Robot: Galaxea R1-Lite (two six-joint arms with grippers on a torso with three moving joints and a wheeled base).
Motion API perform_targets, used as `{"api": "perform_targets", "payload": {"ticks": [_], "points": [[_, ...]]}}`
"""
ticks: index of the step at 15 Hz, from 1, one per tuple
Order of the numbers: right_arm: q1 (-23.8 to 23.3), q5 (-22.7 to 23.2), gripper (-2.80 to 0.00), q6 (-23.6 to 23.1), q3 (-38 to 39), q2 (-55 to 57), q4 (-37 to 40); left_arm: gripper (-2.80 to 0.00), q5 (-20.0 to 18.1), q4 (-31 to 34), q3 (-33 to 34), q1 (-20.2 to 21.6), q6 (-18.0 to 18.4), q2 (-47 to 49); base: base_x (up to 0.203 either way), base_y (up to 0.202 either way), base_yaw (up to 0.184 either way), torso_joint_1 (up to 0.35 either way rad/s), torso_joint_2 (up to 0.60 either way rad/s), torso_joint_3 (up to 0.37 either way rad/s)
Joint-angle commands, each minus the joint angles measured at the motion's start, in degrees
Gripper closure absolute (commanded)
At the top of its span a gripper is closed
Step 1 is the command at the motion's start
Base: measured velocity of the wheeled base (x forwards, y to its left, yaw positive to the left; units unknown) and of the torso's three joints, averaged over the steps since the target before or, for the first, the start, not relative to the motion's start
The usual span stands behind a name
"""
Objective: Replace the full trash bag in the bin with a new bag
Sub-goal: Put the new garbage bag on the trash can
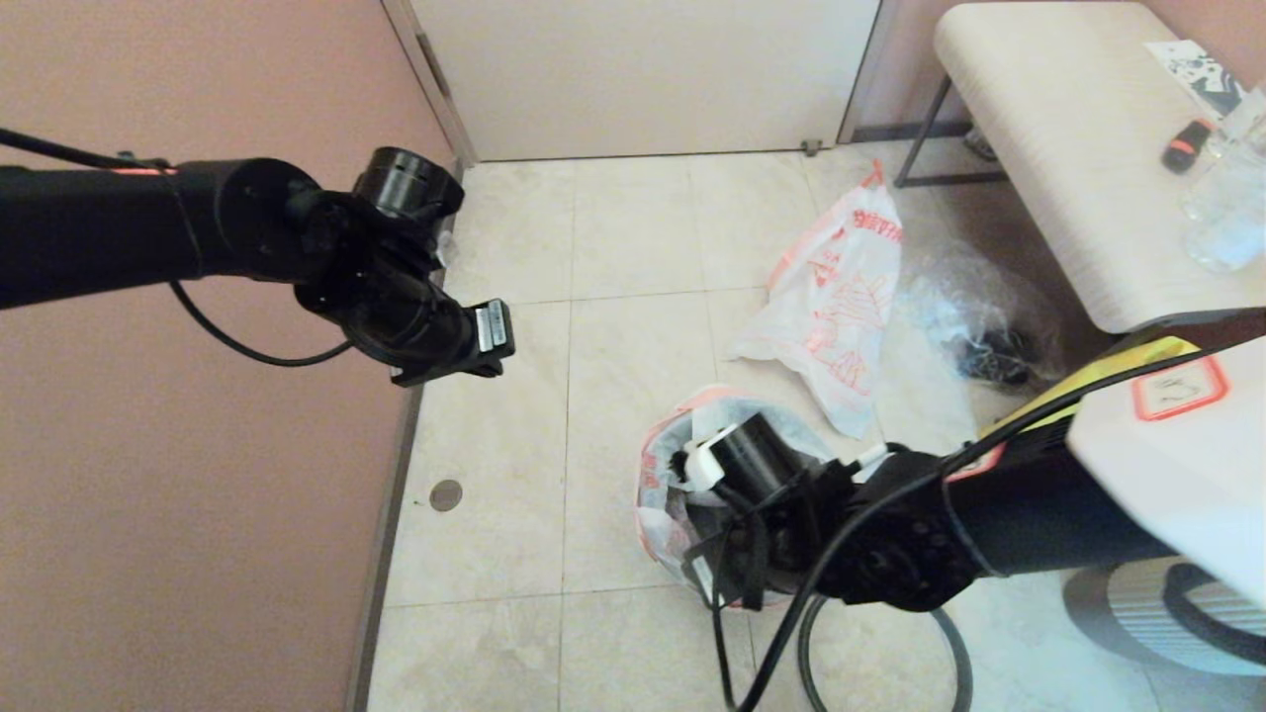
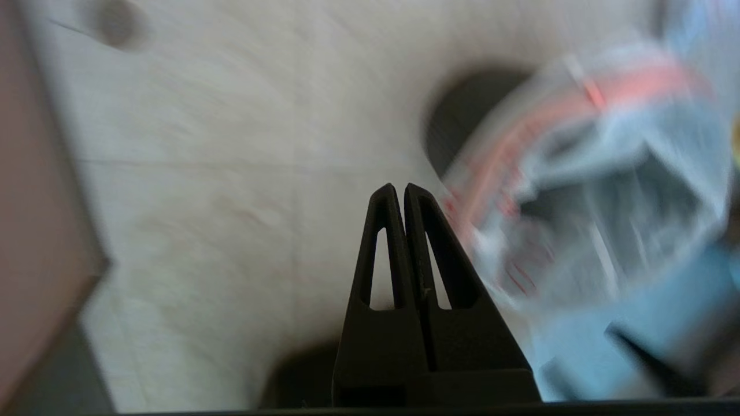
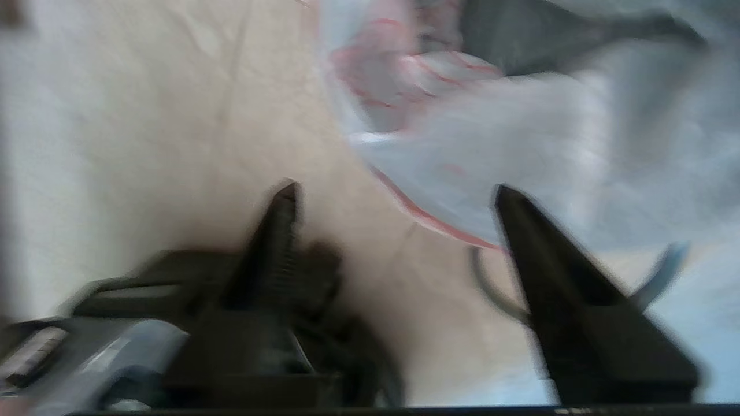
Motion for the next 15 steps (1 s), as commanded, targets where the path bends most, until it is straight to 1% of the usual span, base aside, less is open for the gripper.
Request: {"api": "perform_targets", "payload": {"ticks": [1, 3, 5, 7, 9, 11, 13, 15], "points": [[-5.69, 4.45, 0.00, 1.53, 3.06, -5.76, -3.08, 0.00, -0.98, 0.08, 0.10, -2.05, -0.30, 4.47, 0.000, 0.000, 0.000, 0.000, 0.00, 0.000], [-8.21, 6.22, 0.00, 2.43, 2.98, -6.12, -5.53, 0.00, -2.95, -2.14, 0.29, -4.11, -0.60, 9.02, 0.000, 0.000, 0.000, 0.000, 0.00, 0.000], [-9.95, 6.66, 0.00, 2.63, 2.91, -6.36, -6.63, 0.00, -6.59, -8.20, 0.86, -5.16, -2.01, 13.29, 0.000, 0.000, 0.000, 0.000, 0.00, 0.000], [-11.42, 7.83, 0.00, 2.82, 2.99, -6.37, -6.82, 0.00, -9.08, -11.98, 1.28, -5.47, -2.70, 17.21, 0.000, 0.000, 0.000, 0.000, 0.00, 0.000], [-12.06, 9.66, 0.00, 5.38, 2.84, -6.89, -6.90, 0.00, -10.51, -16.28, 2.08, -6.42, -3.93, 19.77, 0.000, 0.000, 0.000, 0.000, 0.00, 0.000], [-12.78, 10.34, 0.00, 5.64, 2.83, -6.80, -7.09, 0.00, -10.85, -18.65, 2.34, -7.52, -4.83, 21.81, 0.000, 0.000, 0.000, 0.000, 0.00, 0.000], [-14.44, 10.62, 0.00, 5.75, 2.97, -5.36, -10.73, 0.00, -10.82, -20.85, 2.11, -8.15, -5.30, 22.84, 0.000, 0.000, 0.000, 0.000, 0.00, 0.000], [-16.72, 11.23, 0.00, 5.75, 3.02, -3.13, -12.41, 0.00, -10.71, -21.19, 1.25, -8.22, -5.57, 24.07, 0.000, 0.000, 0.000, 0.000, 0.00, 0.000]]}}
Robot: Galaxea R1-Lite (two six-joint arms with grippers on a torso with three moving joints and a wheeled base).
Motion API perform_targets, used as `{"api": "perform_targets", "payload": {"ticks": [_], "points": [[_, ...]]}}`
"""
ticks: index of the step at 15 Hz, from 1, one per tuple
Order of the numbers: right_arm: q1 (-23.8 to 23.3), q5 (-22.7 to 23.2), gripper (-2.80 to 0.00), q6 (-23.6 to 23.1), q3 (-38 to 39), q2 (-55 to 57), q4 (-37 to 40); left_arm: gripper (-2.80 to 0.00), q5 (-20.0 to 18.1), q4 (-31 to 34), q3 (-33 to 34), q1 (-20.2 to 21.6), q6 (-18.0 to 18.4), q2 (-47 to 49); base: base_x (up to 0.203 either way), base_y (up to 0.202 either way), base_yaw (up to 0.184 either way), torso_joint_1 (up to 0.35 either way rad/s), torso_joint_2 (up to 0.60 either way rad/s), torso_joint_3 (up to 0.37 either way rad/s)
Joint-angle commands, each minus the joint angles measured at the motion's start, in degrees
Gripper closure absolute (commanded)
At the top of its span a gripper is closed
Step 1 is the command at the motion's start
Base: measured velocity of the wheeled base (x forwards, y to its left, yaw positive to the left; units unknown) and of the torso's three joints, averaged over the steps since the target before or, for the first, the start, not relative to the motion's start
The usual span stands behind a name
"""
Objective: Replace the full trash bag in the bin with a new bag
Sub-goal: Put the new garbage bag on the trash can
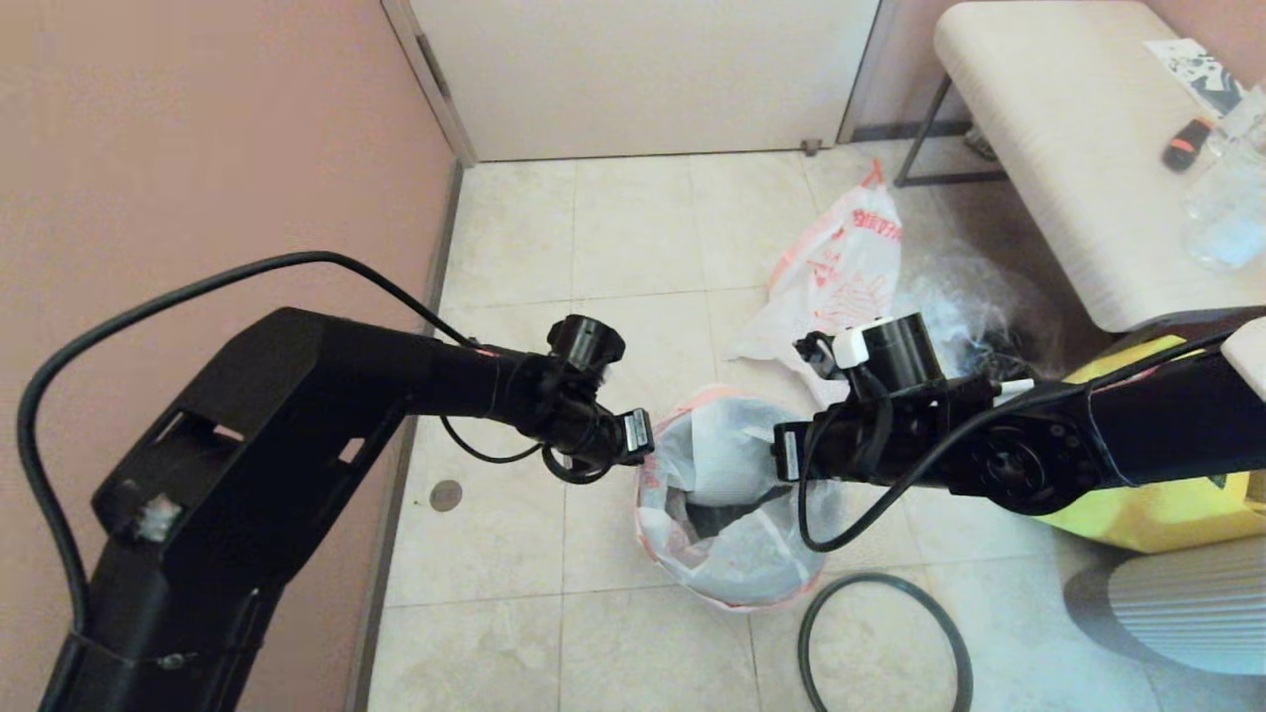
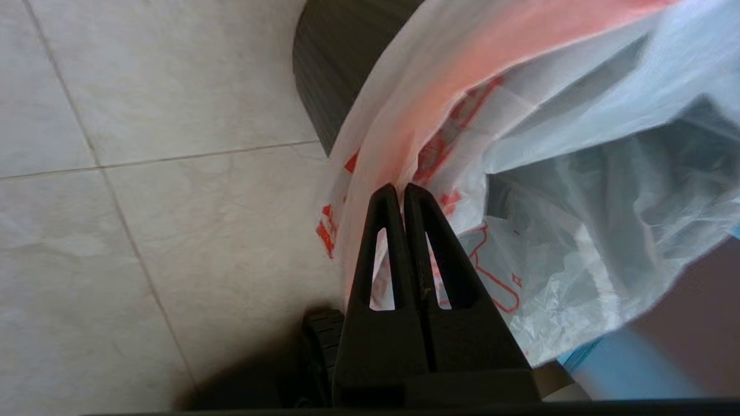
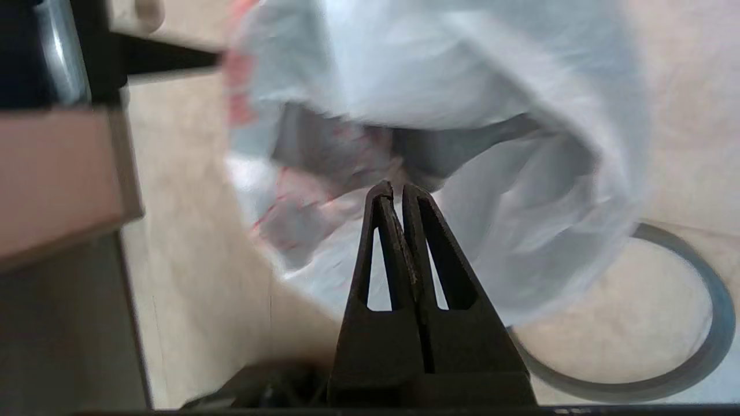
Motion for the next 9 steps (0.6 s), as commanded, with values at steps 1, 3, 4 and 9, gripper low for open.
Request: {"api": "perform_targets", "payload": {"ticks": [1, 3, 4, 9], "points": [[-2.55, 0.26, 0.00, 0.08, 0.03, 3.39, -0.55, 0.00, 0.02, -0.04, -0.62, -0.05, -0.32, 1.81, 0.000, 0.000, 0.000, 0.000, 0.00, 0.000], [-5.27, 2.51, 0.00, -0.18, -0.20, 6.99, -1.94, 0.00, 0.32, 0.03, -2.38, -0.20, -0.32, 3.08, 0.000, 0.000, 0.000, 0.000, 0.00, 0.000], [-6.54, 4.26, 0.00, -0.30, -0.36, 9.21, -3.78, 0.00, 0.73, 0.03, -2.78, -0.23, -0.32, 3.55, 0.000, 0.000, 0.000, 0.000, 0.00, 0.000], [-10.51, 6.58, 0.00, -1.39, -4.63, 18.84, -8.31, 0.00, 1.61, 0.00, -3.27, -0.23, -0.32, 4.53, 0.000, 0.000, 0.000, 0.000, 0.00, 0.000]]}}
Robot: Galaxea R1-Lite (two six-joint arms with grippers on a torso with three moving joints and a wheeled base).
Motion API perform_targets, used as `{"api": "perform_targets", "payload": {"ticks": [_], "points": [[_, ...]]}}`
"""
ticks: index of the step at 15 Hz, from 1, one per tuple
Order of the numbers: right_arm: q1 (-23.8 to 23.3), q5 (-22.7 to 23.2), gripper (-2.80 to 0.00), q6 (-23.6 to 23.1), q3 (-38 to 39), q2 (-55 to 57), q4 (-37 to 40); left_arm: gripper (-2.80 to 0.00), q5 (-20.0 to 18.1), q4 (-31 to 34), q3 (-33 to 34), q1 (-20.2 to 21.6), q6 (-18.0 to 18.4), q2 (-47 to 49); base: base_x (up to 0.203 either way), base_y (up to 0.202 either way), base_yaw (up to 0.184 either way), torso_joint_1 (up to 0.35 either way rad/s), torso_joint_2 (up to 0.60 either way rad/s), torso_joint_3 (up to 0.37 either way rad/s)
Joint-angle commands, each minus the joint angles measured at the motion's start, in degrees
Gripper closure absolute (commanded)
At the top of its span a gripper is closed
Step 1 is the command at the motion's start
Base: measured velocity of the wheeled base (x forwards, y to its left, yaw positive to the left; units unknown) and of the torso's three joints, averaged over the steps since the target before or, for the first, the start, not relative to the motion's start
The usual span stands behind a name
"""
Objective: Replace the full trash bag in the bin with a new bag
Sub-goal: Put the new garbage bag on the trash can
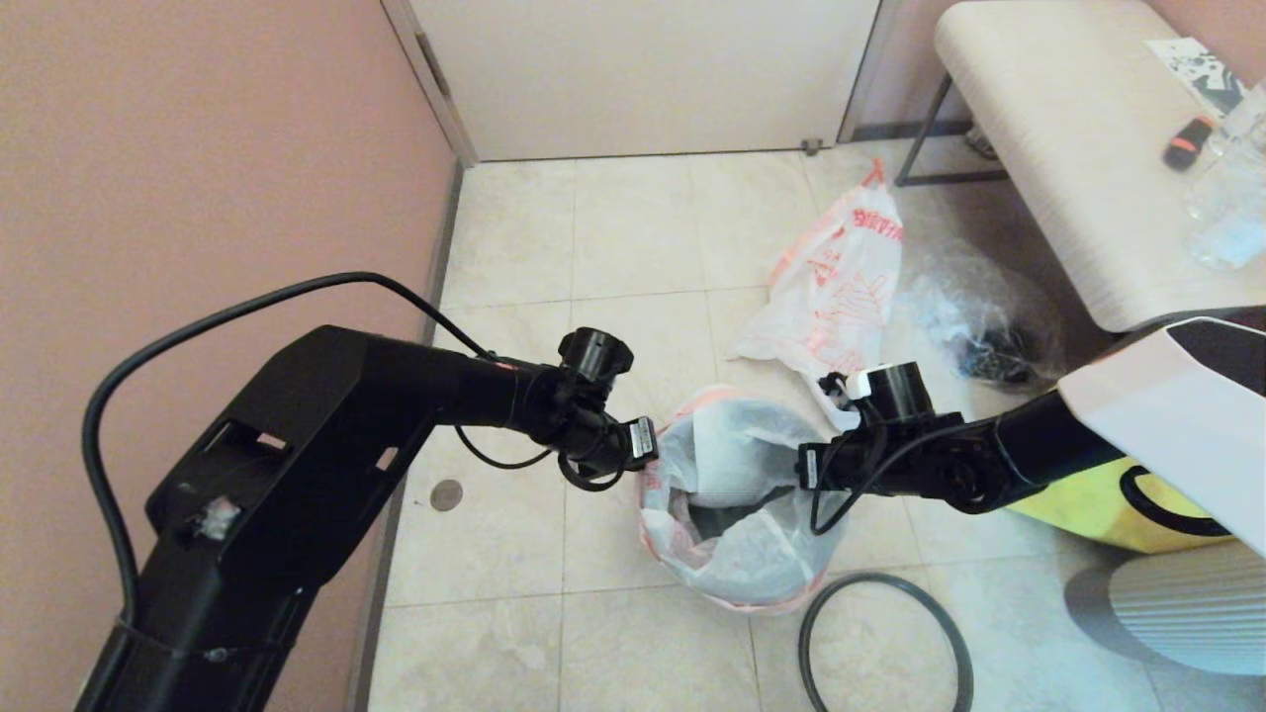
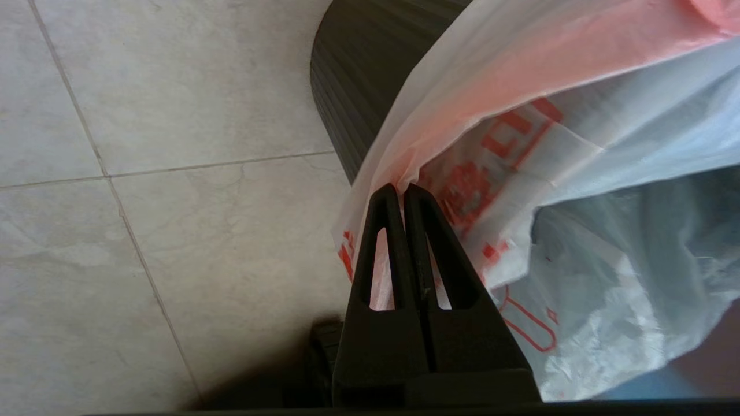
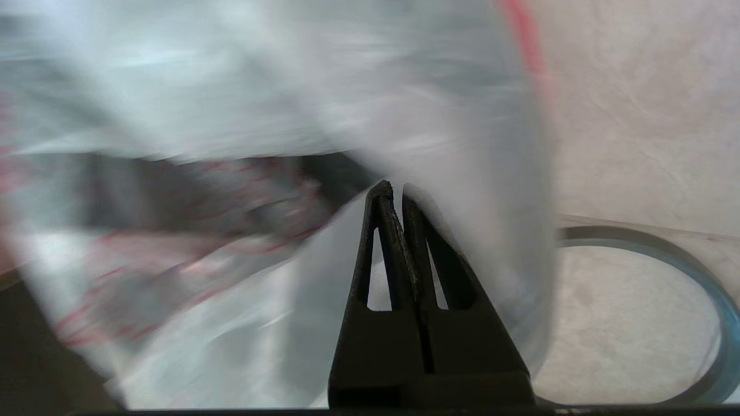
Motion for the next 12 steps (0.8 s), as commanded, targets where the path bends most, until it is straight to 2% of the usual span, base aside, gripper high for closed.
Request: {"api": "perform_targets", "payload": {"ticks": [1, 4, 9, 12], "points": [[-0.66, 0.09, 0.00, 0.05, -0.99, 3.68, -0.26, 0.00, 0.36, 0.14, -0.73, 0.00, -0.12, 1.47, 0.000, 0.000, 0.000, 0.000, 0.00, 0.000], [-0.57, 0.09, 0.00, 0.05, -0.99, 3.49, -0.21, 0.00, 4.30, 0.27, -3.02, 0.02, -0.17, 4.39, 0.000, 0.000, 0.000, 0.000, 0.00, 0.000], [-0.51, 0.09, 0.00, 0.14, -0.99, 3.15, -0.18, 0.00, 5.59, 0.58, -4.77, 0.46, -0.09, 6.46, 0.000, 0.000, 0.000, 0.000, 0.00, 0.000], [0.00, 0.05, 0.00, 0.38, -0.21, 0.83, 0.12, 0.00, 5.52, 1.47, -4.48, 0.88, -1.14, 2.88, 0.000, 0.000, 0.000, 0.000, 0.00, 0.000]]}}
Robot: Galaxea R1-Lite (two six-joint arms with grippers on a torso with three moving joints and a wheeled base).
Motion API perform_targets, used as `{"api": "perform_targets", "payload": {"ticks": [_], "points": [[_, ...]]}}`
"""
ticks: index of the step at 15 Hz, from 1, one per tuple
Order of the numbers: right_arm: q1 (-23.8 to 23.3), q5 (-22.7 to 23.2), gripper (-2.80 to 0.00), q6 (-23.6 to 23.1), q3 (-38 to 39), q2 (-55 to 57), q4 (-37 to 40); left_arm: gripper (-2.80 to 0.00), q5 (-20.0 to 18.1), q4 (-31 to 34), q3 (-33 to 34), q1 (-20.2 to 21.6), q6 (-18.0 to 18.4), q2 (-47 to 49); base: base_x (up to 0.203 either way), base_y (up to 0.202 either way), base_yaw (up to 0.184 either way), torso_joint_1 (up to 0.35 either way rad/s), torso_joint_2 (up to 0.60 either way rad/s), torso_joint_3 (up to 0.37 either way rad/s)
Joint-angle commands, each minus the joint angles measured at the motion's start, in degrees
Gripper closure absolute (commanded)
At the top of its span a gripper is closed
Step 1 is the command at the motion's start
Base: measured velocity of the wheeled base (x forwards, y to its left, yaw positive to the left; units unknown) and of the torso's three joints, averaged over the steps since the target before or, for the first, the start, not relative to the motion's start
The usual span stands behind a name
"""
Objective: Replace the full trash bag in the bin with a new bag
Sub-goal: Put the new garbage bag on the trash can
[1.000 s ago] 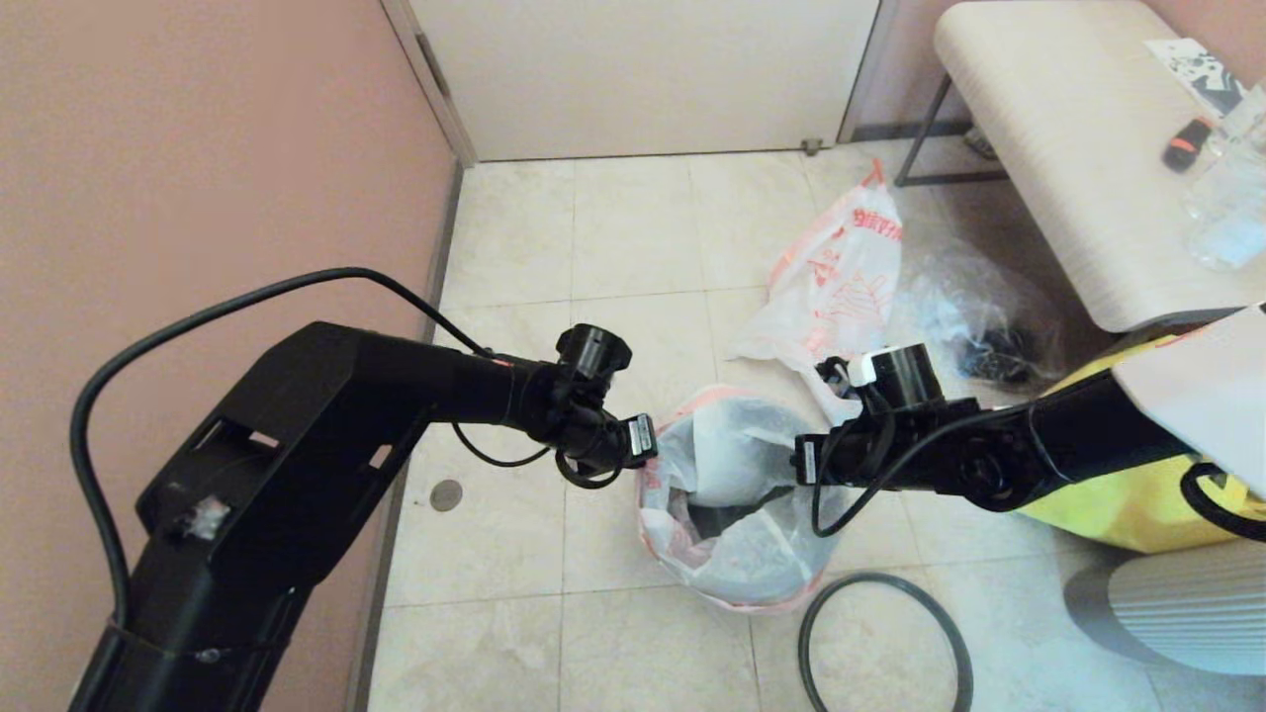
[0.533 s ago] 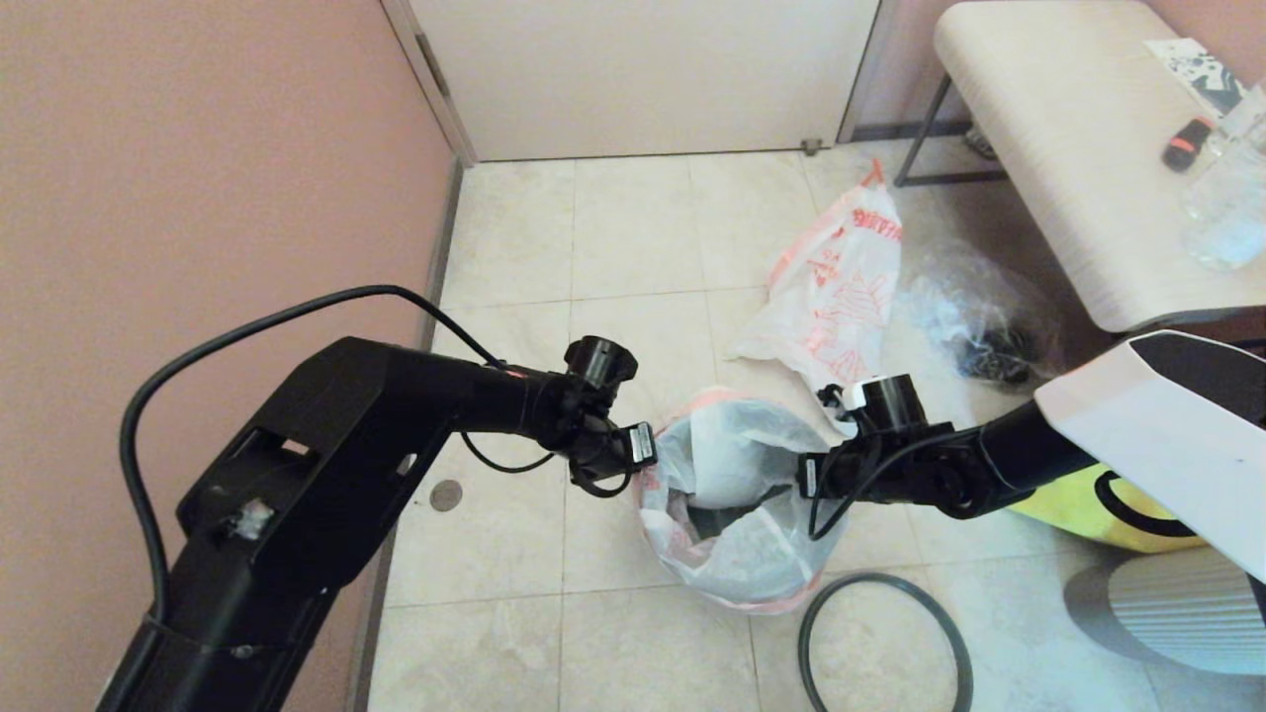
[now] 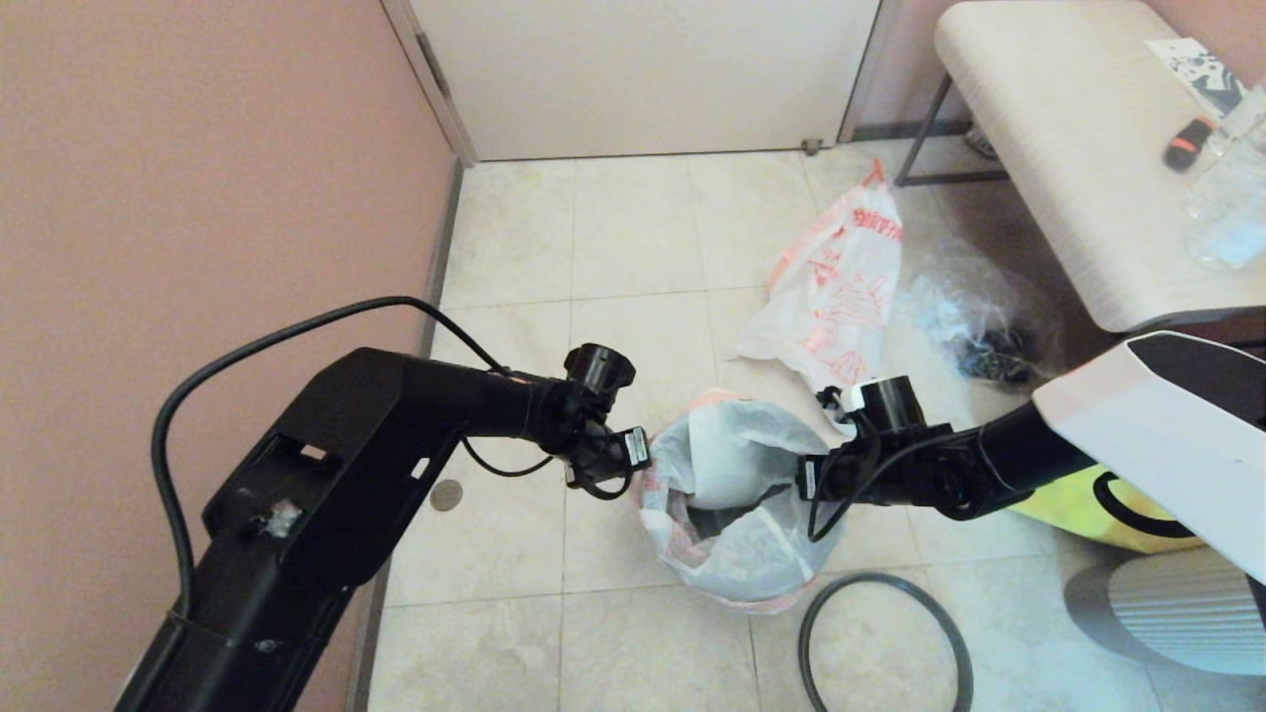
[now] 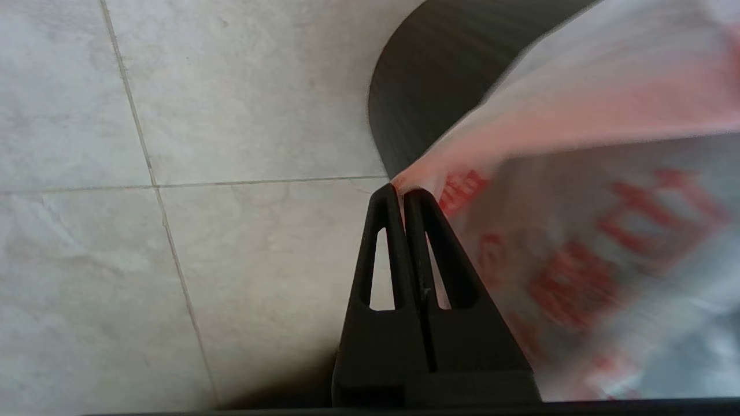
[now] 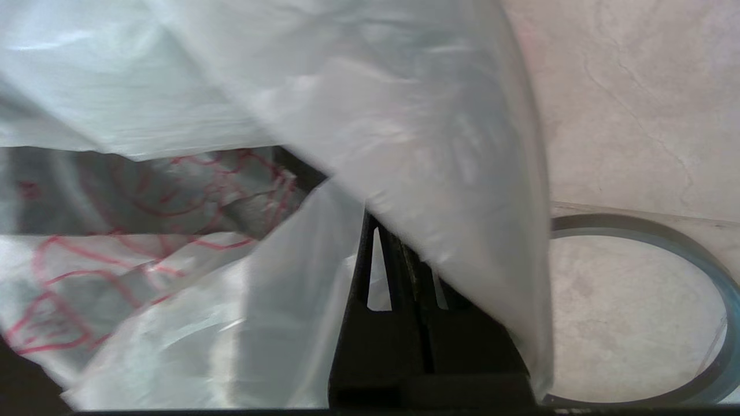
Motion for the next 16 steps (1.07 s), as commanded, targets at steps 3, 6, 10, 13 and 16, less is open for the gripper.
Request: {"api": "perform_targets", "payload": {"ticks": [3, 6, 10, 13, 16], "points": [[4.89, -1.12, 0.00, 0.42, 1.60, -8.01, 1.96, 0.00, -0.24, 4.26, 0.24, -0.21, -1.17, -8.81, 0.000, 0.000, 0.000, 0.000, 0.00, 0.000], [9.91, -6.72, 0.00, -4.31, -5.36, -6.46, 9.02, 0.00, -0.26, 9.13, 0.11, -0.42, -1.19, -16.74, 0.000, 0.000, 0.000, 0.000, 0.00, 0.000], [13.46, -12.98, 0.00, -9.14, -20.64, 5.50, 16.82, 0.00, -0.09, 11.83, 0.28, 2.09, -1.12, -25.36, 0.000, 0.000, 0.000, 0.000, 0.00, 0.000], [13.90, -17.45, 0.00, -14.19, -32.06, 18.18, 19.09, 0.00, 0.09, 13.11, 0.39, 3.40, -0.89, -28.37, 0.000, 0.000, 0.000, 0.000, 0.00, 0.000], [13.06, -21.78, 0.00, -24.09, -37.17, 29.47, 15.08, 0.00, 0.09, 13.33, 0.44, 3.87, -1.04, -30.30, 0.000, 0.000, 0.000, 0.000, 0.00, 0.000]]}}
